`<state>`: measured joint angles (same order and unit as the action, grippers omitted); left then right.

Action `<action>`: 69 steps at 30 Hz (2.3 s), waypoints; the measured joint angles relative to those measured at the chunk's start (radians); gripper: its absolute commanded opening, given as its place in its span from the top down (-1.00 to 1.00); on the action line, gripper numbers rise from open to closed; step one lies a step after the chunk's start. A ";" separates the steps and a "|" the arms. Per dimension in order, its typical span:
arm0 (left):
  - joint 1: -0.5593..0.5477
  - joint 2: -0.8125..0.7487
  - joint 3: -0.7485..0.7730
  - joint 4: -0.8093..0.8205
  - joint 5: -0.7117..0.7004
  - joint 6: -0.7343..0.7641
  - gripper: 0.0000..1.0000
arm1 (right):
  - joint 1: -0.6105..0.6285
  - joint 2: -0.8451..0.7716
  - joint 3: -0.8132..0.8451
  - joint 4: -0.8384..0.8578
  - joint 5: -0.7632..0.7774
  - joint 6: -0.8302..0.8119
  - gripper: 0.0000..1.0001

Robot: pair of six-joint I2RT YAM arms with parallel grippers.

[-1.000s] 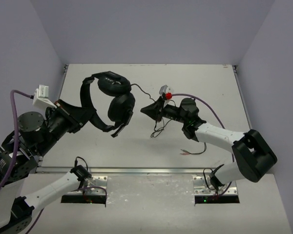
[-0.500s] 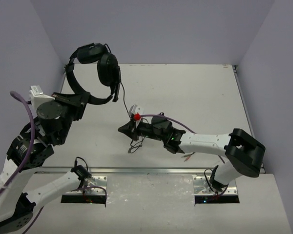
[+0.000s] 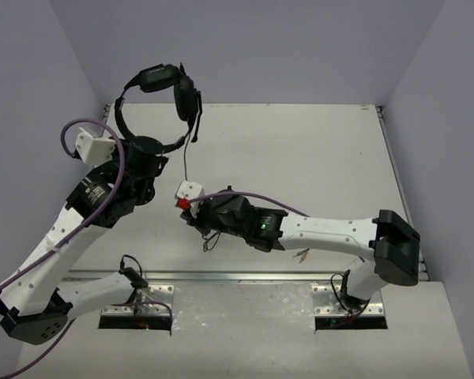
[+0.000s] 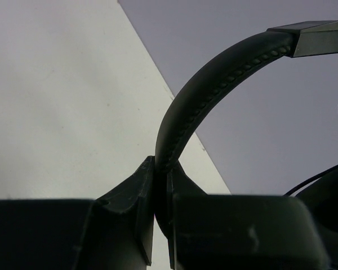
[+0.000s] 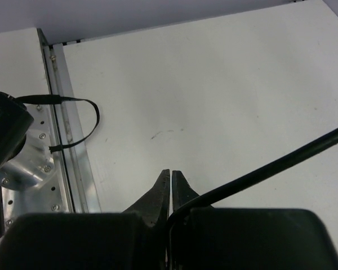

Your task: Wrap the headphones

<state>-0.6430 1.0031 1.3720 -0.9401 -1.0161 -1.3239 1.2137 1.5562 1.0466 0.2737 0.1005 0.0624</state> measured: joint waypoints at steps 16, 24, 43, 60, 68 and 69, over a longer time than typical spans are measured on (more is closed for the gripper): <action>0.000 0.130 -0.264 0.144 -0.109 0.178 0.99 | 0.032 -0.153 0.111 -0.373 -0.052 -0.167 0.97; -0.006 0.099 -0.561 0.611 0.178 0.607 0.99 | 0.024 -0.233 0.119 -0.515 0.037 -0.295 0.98; -0.179 0.160 -0.713 0.846 0.399 0.925 0.99 | -0.220 -0.316 0.059 -0.664 0.422 -0.719 0.87; -0.361 0.017 -0.494 0.547 0.565 0.904 0.99 | -0.468 -0.425 -0.114 -0.286 0.192 -0.749 0.88; -0.365 -0.068 -0.453 0.484 0.628 0.942 0.99 | -0.531 -0.519 -0.168 -0.246 -0.108 -0.553 0.83; -0.366 -0.071 -0.437 0.467 0.618 0.944 0.99 | -0.533 -0.519 -0.168 -0.241 -0.130 -0.531 0.76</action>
<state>-1.0092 0.9318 0.9348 -0.4728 -0.3981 -0.3798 0.6811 1.0370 0.8783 0.0326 -0.0299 -0.4690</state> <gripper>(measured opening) 0.075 0.053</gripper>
